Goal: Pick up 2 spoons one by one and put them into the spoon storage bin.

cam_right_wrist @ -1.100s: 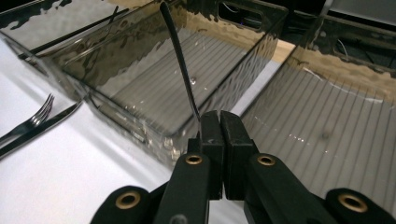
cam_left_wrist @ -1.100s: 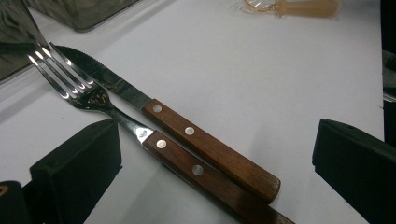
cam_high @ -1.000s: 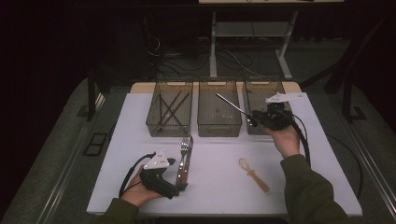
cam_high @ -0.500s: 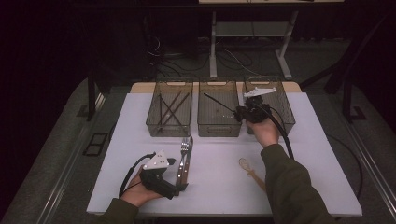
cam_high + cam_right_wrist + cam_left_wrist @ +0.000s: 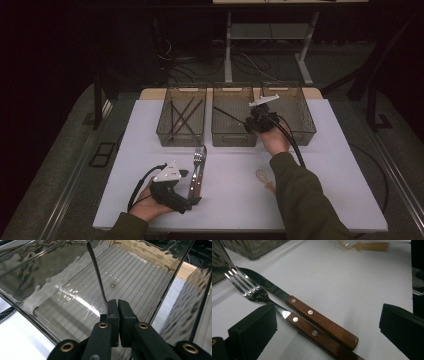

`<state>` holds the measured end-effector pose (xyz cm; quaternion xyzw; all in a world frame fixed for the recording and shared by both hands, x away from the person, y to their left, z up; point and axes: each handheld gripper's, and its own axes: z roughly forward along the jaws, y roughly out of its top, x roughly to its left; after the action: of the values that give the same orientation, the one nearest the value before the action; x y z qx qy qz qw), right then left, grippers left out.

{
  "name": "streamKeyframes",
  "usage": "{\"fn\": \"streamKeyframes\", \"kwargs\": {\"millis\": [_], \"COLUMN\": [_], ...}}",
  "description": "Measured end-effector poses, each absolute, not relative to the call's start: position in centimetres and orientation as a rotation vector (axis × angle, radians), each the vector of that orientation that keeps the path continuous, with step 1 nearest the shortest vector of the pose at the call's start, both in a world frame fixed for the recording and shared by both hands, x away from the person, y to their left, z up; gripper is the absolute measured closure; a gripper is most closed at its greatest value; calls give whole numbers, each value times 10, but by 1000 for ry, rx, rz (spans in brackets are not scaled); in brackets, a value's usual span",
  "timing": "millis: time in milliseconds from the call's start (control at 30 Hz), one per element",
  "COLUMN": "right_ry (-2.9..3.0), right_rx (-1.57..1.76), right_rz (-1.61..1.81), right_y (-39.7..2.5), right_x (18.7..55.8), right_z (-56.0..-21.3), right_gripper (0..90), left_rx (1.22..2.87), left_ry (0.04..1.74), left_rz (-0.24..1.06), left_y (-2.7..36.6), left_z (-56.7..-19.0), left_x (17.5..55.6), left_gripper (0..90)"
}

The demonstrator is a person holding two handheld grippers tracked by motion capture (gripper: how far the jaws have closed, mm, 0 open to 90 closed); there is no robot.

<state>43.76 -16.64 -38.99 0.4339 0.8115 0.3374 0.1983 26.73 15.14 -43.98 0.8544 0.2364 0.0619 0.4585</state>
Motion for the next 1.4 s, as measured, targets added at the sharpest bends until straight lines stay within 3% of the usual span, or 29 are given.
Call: {"fn": "streamKeyframes", "kwargs": {"millis": [400, 700, 1400], "right_ry": [2250, 2304, 2462], "right_rx": [1250, 1230, 1165], "right_rz": [1129, 1217, 1152], "right_y": [-179, -202, -248], "right_x": [427, 394, 314], "right_z": [-377, -372, -404], "right_gripper": [592, 474, 420], "left_rx": [2099, 2105, 2102], "left_ry": [590, 588, 596], "left_rz": [150, 156, 146], "left_y": [151, 151, 150], "left_z": [-440, -440, -440], "left_x": [267, 267, 266], "left_gripper": [1, 2, 1]}}
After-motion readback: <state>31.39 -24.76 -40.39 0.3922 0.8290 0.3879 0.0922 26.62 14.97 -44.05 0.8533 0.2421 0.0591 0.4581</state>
